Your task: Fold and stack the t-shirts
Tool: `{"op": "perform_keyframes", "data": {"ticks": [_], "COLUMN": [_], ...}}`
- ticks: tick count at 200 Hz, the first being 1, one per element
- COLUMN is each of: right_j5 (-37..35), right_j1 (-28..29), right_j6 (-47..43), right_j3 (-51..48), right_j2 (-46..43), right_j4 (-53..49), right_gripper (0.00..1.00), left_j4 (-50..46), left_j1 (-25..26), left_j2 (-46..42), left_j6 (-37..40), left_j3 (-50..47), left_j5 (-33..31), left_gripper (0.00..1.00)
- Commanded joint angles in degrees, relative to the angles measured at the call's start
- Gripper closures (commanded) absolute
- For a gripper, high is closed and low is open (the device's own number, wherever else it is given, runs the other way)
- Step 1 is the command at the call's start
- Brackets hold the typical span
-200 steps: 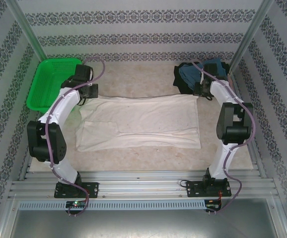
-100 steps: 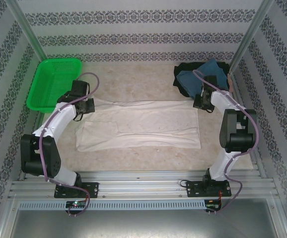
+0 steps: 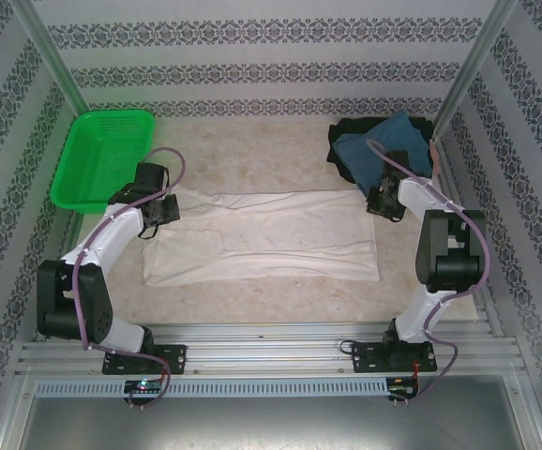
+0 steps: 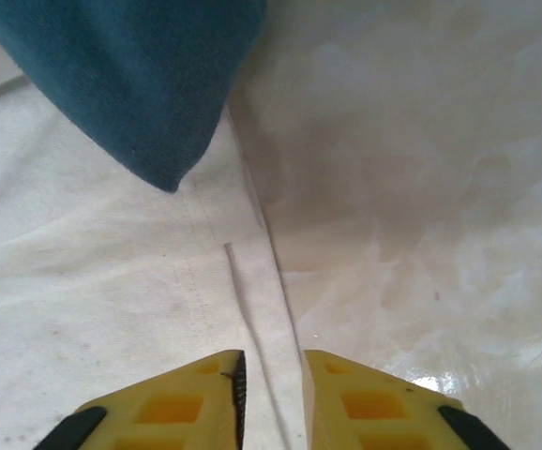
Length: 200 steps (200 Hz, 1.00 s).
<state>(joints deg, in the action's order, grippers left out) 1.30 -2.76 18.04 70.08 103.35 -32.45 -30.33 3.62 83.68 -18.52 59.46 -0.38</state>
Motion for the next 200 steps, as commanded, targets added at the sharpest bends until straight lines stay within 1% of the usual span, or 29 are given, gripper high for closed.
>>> {"op": "perform_keyframes", "data": {"ticks": [1, 49, 81, 106, 156, 168, 179, 200], "right_j5": [1.71, 6.44, 6.95, 7.58, 10.03, 10.25, 10.31, 9.99], "right_j1": [0.01, -1.93, -2.56, -3.31, -3.53, -3.47, -3.48, -3.74], "right_j6": [2.03, 6.14, 7.4, 8.56, 9.28, 9.51, 9.62, 9.64], "right_j3": [3.17, 6.65, 8.58, 8.4, 9.16, 8.78, 8.82, 9.06], "right_j2": [3.28, 8.16, 10.96, 11.3, 12.23, 12.1, 12.13, 11.69], "right_j4": [-1.42, 1.78, 1.96, 3.67, 3.53, 3.83, 3.91, 3.72], "right_gripper": [0.71, 0.67, 0.67, 0.67, 0.7, 0.73, 0.79, 0.95], "left_j4": [2.21, 1.58, 1.59, 1.63, 1.59, 1.59, 1.52, 1.33], "left_j1": [-0.75, -0.8, -0.8, -0.8, -0.8, -0.83, -0.8, -0.8], "left_j2": [-0.13, -0.7, -0.61, -0.62, -0.47, -0.45, -0.43, -0.53], "left_j6": [-0.94, -0.06, 0.06, 0.23, 0.45, 0.42, 0.51, 0.69], "left_j3": [-0.19, 0.31, 0.35, 0.45, 0.26, 0.21, 0.16, 0.27], "left_j5": [0.78, 0.38, 0.38, 0.38, 0.09, 0.12, 0.13, -0.05], "left_gripper": [1.0, 1.0, 1.0, 1.0, 1.0, 1.0, 1.0, 1.0]}}
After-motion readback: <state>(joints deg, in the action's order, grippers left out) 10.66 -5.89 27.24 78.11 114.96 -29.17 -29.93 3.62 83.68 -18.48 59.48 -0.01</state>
